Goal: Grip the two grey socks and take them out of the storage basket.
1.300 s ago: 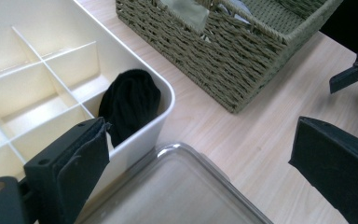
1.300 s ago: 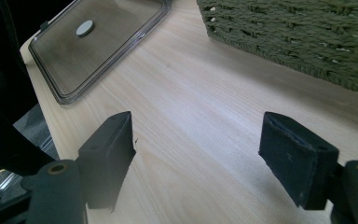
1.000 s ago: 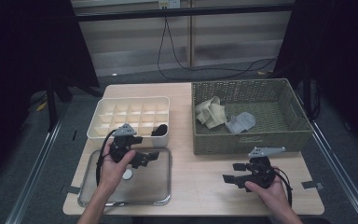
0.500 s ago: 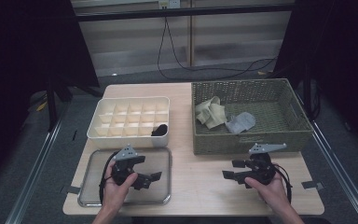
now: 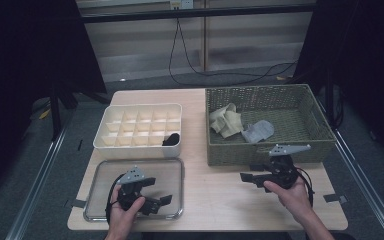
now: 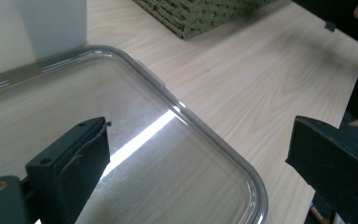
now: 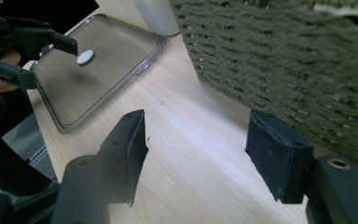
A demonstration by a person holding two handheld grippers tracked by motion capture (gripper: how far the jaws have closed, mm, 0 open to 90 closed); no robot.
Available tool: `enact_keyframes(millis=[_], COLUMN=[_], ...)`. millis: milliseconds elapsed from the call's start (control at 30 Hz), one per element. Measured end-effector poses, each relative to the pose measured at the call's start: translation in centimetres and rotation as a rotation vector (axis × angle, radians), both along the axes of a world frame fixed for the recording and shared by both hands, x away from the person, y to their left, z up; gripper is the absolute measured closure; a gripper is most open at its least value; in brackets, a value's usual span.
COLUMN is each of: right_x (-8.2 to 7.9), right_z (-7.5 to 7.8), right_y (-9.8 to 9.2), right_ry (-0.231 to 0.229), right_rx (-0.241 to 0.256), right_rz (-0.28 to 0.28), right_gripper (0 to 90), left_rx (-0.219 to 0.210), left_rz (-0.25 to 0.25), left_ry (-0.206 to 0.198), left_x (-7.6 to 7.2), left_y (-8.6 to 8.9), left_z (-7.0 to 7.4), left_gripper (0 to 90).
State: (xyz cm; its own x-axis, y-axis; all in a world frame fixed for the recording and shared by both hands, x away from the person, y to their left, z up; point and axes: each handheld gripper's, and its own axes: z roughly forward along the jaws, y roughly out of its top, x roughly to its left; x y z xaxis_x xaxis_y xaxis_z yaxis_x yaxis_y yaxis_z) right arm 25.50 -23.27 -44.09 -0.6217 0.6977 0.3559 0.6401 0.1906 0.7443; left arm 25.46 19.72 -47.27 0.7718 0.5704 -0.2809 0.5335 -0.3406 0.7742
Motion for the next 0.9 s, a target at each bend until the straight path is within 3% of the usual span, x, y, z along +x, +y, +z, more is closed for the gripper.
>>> enact_keyframes(millis=[300, 533, 767, 900], right_x=[0.9, 1.6, 3.5, 4.6], right_z=[2.0, 3.4, 5.3, 5.9], right_y=[-0.4, -0.7, -1.4, -1.9], right_ry=[-0.049, -0.054, -0.074, -0.079], right_rx=[0.016, 0.019, 0.014, 0.001], right_rz=[-0.006, -0.004, -0.036, -0.056], right_gripper=[42.6, 42.9, 42.5, 42.5], left_rx=[-0.007, -0.026, 0.001, -0.008], left_rz=[0.006, 0.019, 0.010, 0.016], left_ry=[0.002, 0.001, -0.031, -0.047], left_x=[0.0, 0.0, -0.1, -0.1], left_y=[-0.1, 0.2, 0.1, 0.2], left_z=[-0.3, -0.2, -0.2, -0.1], left_gripper=[5.3, 5.4, 5.8, 5.7])
